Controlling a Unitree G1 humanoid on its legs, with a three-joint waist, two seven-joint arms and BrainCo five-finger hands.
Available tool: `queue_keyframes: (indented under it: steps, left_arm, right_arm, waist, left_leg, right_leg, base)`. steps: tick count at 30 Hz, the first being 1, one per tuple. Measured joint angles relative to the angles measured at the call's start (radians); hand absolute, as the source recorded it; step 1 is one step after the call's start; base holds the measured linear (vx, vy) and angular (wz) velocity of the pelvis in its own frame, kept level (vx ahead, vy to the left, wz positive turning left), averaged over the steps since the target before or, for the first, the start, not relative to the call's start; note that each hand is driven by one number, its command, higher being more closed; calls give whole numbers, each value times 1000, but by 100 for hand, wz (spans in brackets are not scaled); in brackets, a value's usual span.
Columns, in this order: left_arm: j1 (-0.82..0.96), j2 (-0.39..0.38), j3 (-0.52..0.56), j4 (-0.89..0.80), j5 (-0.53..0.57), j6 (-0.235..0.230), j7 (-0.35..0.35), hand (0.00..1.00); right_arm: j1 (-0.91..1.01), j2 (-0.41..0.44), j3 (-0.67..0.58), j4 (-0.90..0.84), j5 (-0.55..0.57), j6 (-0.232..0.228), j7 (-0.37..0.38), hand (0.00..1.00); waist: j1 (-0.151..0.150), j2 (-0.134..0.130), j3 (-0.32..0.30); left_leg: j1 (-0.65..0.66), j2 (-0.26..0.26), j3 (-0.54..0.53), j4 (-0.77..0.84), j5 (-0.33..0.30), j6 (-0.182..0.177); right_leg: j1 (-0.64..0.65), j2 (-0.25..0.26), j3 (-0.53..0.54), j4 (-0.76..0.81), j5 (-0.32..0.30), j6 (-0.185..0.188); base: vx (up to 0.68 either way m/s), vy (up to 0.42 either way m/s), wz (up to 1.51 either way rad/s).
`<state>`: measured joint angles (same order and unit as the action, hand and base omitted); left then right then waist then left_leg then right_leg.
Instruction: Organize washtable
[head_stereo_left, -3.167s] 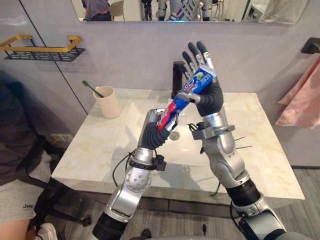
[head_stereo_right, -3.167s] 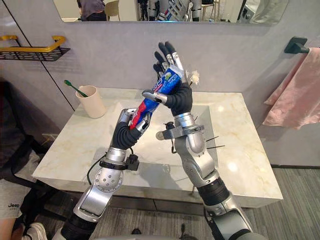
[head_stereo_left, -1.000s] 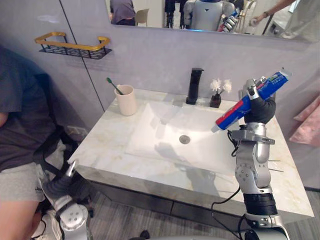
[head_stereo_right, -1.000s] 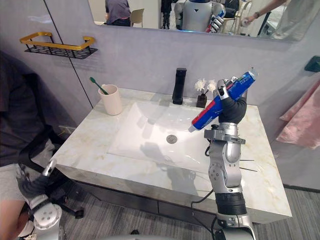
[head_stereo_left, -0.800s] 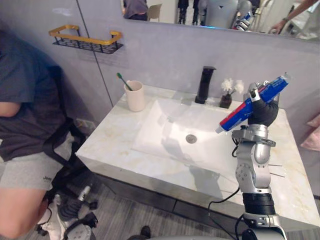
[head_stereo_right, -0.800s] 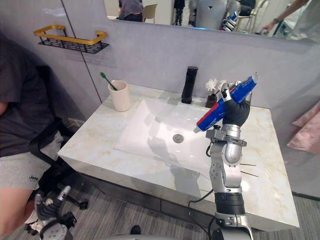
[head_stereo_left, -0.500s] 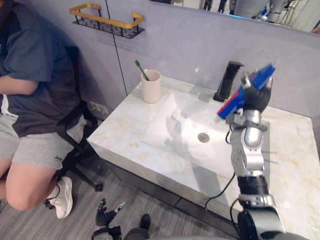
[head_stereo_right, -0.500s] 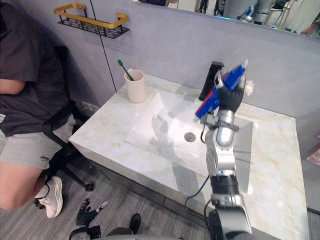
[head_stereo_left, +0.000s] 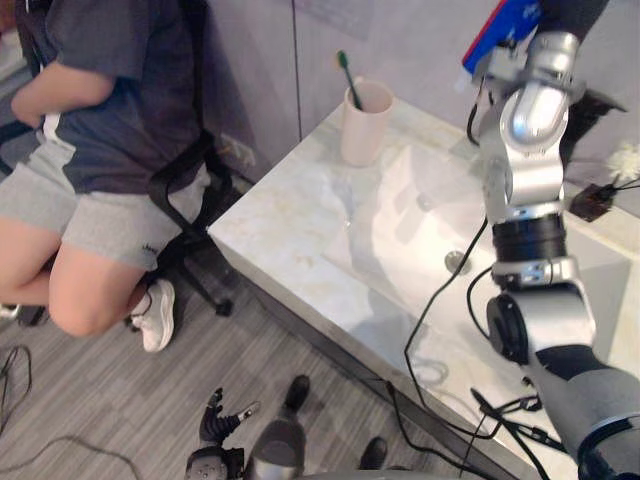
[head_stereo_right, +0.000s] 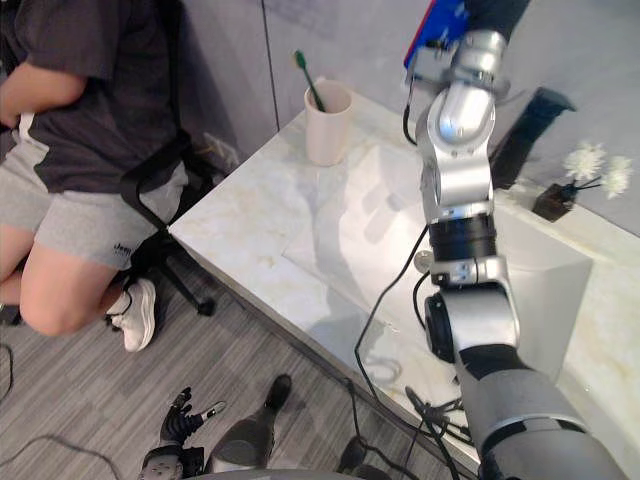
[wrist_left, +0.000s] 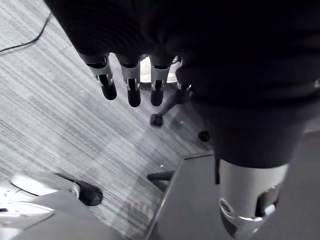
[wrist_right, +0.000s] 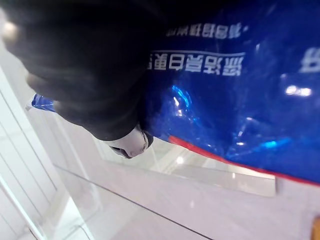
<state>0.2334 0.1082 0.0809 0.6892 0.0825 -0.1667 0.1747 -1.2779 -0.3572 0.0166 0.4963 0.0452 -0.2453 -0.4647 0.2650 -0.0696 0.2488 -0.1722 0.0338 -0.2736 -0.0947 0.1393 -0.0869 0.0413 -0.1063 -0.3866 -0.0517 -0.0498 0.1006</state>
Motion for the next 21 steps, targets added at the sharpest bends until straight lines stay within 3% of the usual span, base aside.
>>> queue_keyframes:
  steps: [2,10,17,18,21]
  left_arm:
    - [-9,2,-2,20,-2,-8,1,0]
    - [-22,11,-13,26,-13,-22,8,0]
    - [-23,17,-34,28,-33,-38,32,0]
    - [-23,21,-42,28,-32,-39,38,0]
    - [-23,23,-48,28,-32,-39,46,0]
  right_arm:
    - [-37,-10,28,35,-9,16,-11,100]
    - [-124,-15,80,128,-8,32,-17,100]
    - [-139,-43,120,169,-23,50,-27,100]
    - [-139,-42,123,170,-31,57,-34,0]
    - [-139,-42,123,170,-46,57,-39,0]
  waist:
    - [24,1,9]
    - [48,1,64]
    - [50,5,107]
    - [51,5,107]
    - [52,5,107]
  left_leg:
    - [-23,-2,-15,0,2,-1]
    - [-68,-7,-31,8,5,-4]
    - [-87,-12,-50,27,4,-5]
    - [-88,-13,-50,27,4,-5]
    - [-88,-12,-48,27,4,-5]
  right_leg:
    - [-15,1,-14,-4,0,0]
    - [-47,2,-33,-7,-1,1]
    - [-49,3,-51,-5,-3,0]
    - [-50,3,-51,-5,-3,0]
    - [-50,3,-50,-5,-3,0]
  base:
    - [16,-11,14]
    - [8,0,6]
    - [-16,24,8]
    - [-17,38,3]
    - [-12,36,-1]
